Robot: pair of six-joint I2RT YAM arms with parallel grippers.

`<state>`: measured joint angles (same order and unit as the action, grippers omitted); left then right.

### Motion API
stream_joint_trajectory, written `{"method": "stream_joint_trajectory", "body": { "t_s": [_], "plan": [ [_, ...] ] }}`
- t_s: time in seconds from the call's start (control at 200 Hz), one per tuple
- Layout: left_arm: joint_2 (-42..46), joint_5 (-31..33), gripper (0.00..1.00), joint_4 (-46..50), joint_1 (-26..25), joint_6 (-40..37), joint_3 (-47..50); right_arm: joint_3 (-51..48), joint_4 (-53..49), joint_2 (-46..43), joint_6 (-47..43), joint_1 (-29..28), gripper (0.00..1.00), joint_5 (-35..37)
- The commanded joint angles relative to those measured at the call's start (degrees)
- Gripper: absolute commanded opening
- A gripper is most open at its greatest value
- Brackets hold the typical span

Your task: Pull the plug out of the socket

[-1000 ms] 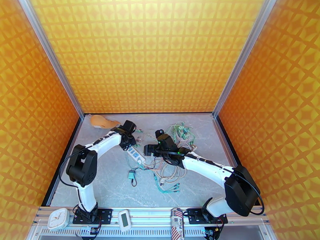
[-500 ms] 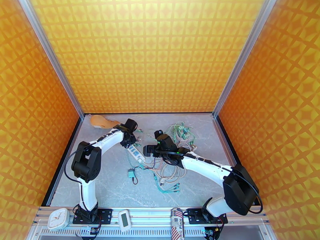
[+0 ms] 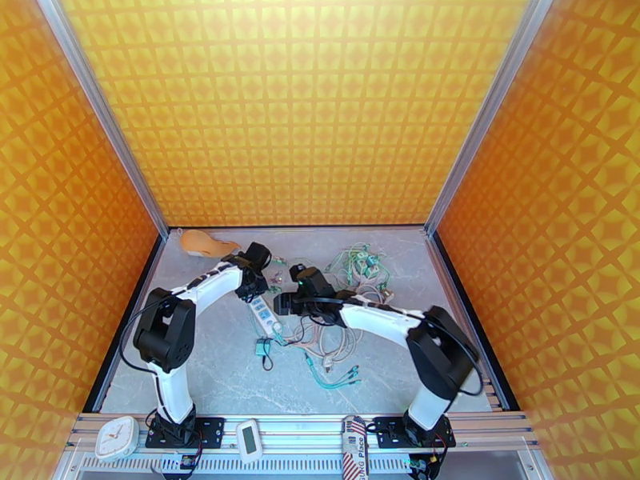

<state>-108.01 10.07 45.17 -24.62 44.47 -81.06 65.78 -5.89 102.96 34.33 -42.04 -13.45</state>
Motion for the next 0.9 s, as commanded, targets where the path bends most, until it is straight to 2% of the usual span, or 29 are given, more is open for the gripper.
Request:
{"method": "stream_joint_trajectory", "body": {
  "t_s": [0.0, 0.145, 0.22, 0.51, 0.77, 0.895],
  "plan": [
    [2.71, -0.3, 0.26, 3.27, 0.44, -2.25, 1.34, 3.45, 3.67, 4.09, 1.65, -0.57, 0.6, -5.79],
    [2.64, -1.25, 0.26, 2.72, 0.36, -1.84, 1.6, 6.38, 5.49, 8.73, 3.29, -0.75, 0.49, -7.92],
    [2.56, -1.8, 0.25, 2.49, 0.33, -1.47, 1.44, 8.38, 5.45, 11.69, 3.94, -0.76, 0.36, -9.52],
    [2.35, -2.68, 0.26, 2.53, 0.19, -1.14, 0.53, 12.22, 4.7, 19.12, 5.61, -0.82, 0.35, -9.72],
    [2.28, -2.83, 0.26, 3.72, 0.2, -0.63, -1.09, 15.1, -3.91, 23.39, 3.91, -1.38, 0.28, -7.58],
    [2.2, -2.78, 0.26, 5.21, 0.19, -0.51, -3.27, 14.45, -6.43, 23.78, 3.74, -1.85, 0.27, -5.14]
  ]
}}
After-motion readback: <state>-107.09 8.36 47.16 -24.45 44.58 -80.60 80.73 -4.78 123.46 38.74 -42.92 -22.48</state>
